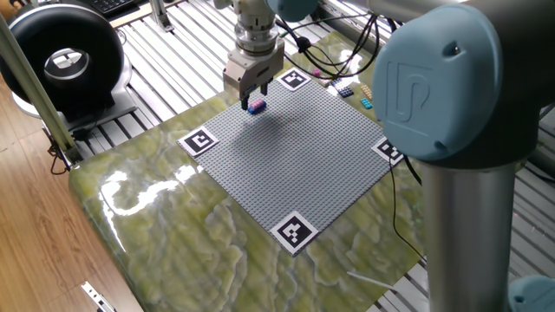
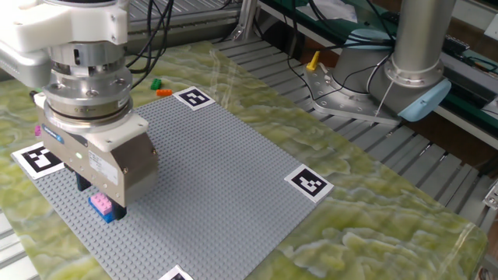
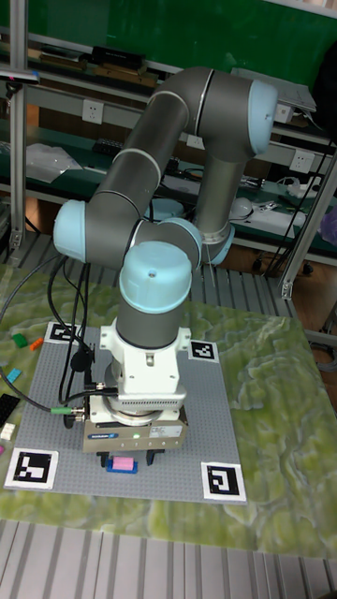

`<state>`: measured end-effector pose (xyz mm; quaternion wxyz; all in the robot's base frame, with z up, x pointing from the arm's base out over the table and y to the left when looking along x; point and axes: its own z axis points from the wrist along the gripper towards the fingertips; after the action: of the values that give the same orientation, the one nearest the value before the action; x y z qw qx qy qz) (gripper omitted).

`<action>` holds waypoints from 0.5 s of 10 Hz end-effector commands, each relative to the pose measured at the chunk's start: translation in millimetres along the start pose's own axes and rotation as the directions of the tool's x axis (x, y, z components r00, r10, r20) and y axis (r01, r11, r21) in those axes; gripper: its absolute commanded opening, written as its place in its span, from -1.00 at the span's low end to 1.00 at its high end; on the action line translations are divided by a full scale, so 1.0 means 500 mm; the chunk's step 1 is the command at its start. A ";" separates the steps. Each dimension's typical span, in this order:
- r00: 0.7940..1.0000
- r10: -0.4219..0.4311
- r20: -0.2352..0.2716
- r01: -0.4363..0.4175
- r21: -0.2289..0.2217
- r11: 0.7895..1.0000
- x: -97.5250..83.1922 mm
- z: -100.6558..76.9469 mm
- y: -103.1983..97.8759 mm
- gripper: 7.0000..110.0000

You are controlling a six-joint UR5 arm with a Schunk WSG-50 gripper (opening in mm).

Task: Stack small Lego blocks one on top of the other

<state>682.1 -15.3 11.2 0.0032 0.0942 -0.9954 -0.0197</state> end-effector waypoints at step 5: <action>0.997 0.076 -0.029 -0.078 -0.062 0.995 0.027 -0.018 0.063 0.15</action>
<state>670.5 -5.9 19.6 0.0162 0.0863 -0.9958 -0.0271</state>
